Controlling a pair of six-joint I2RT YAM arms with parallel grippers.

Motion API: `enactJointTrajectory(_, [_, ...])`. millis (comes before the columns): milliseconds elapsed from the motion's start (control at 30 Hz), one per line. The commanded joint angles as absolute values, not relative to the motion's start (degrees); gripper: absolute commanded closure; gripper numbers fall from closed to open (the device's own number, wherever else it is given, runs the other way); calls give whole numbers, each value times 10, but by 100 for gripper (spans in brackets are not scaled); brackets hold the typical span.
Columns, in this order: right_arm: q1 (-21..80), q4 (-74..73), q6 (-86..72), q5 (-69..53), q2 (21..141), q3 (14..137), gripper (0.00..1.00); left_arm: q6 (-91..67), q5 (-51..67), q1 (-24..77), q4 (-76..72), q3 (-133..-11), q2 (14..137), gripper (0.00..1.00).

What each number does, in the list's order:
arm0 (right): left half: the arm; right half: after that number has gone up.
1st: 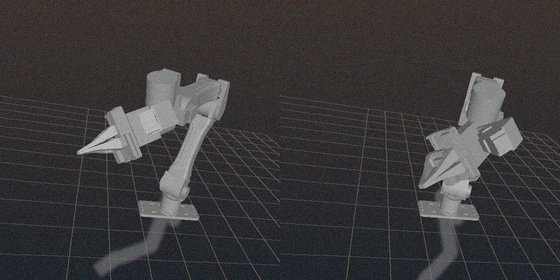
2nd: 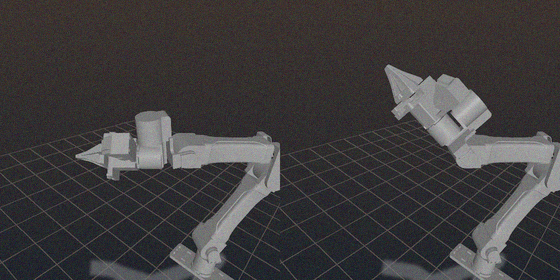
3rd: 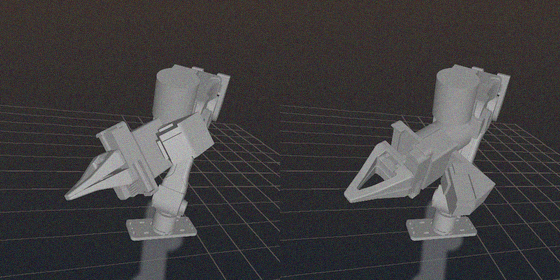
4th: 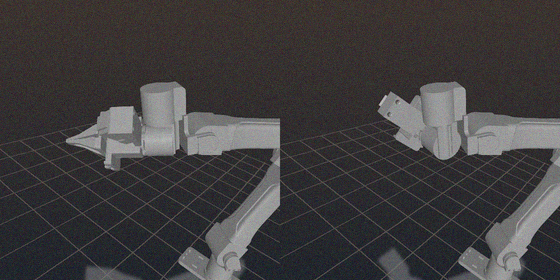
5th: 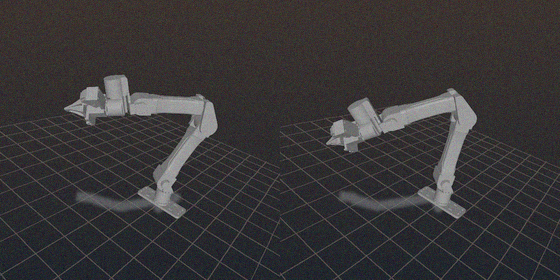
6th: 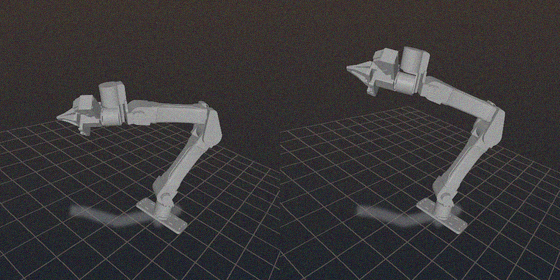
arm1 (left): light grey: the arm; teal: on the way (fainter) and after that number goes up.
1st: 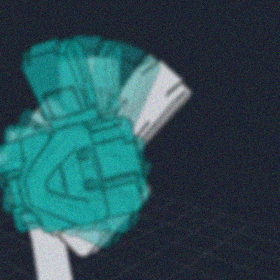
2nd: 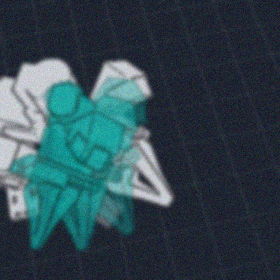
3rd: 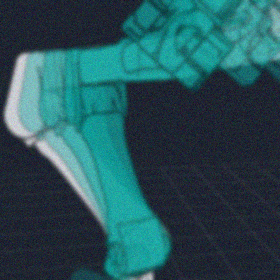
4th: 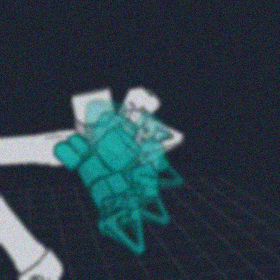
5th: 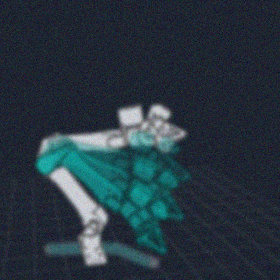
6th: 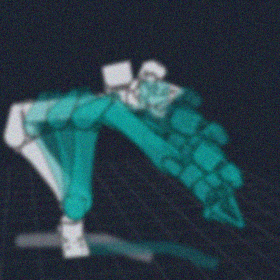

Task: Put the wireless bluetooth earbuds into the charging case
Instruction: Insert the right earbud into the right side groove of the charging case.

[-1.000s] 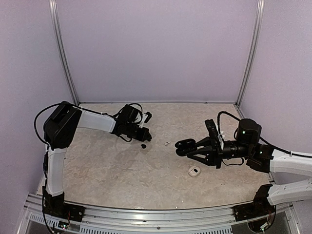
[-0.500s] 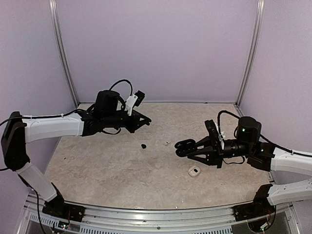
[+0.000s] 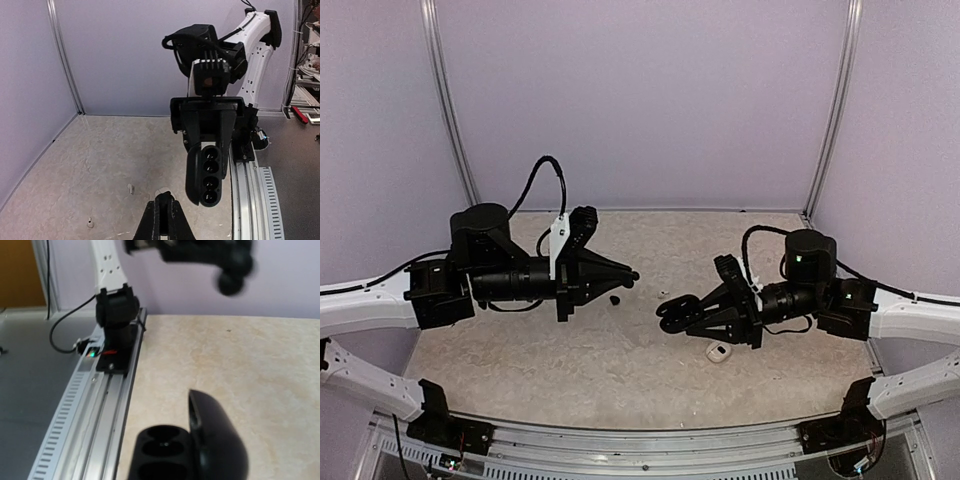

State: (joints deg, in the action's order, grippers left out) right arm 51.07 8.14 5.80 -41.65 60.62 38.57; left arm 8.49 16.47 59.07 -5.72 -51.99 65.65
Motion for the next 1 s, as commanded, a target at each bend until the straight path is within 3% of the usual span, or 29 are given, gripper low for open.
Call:
enactJointTrajectory(0, [543,44,100,-383,641,423,100,124,149,646,-35,-528,648,100])
enactJointTrajectory(333, [572,47,89,-355,674,443,100,143,106,715,-38,-539,688,100])
enactJointTrajectory(967, [581,58,69,-336,677,440,100,148,63,721,-35,-557,738,100])
